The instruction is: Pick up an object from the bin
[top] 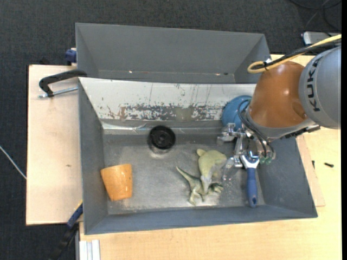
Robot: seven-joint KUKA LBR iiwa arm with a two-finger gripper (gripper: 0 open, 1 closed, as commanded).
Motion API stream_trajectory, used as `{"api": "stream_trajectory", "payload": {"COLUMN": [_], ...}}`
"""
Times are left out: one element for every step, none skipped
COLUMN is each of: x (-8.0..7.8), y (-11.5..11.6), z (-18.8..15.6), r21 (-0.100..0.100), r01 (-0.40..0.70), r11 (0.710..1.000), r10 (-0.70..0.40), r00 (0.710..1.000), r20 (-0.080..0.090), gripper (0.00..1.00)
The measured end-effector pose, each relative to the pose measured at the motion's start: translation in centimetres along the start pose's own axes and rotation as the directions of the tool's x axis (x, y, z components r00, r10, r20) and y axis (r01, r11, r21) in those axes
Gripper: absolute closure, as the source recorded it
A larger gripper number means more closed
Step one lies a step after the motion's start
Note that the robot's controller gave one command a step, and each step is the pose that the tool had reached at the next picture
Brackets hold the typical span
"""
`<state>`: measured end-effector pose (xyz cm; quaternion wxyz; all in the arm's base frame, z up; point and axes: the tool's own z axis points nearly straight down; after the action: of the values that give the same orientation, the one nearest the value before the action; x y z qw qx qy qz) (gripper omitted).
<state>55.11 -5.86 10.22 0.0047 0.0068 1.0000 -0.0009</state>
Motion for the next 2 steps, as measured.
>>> {"api": "stream_trajectory", "payload": {"x": [-0.6, 0.5], "y": [3.0, 3.9], "z": [-0.1, 3.0], "r21": [-0.003, -0.002], "r01": [-0.127, -0.295], "r11": [0.992, 0.955], "r10": [0.127, 0.295], "r00": [0.992, 0.955], "r20": [-0.004, -0.004], "gripper": [0.0, 0.0]}}
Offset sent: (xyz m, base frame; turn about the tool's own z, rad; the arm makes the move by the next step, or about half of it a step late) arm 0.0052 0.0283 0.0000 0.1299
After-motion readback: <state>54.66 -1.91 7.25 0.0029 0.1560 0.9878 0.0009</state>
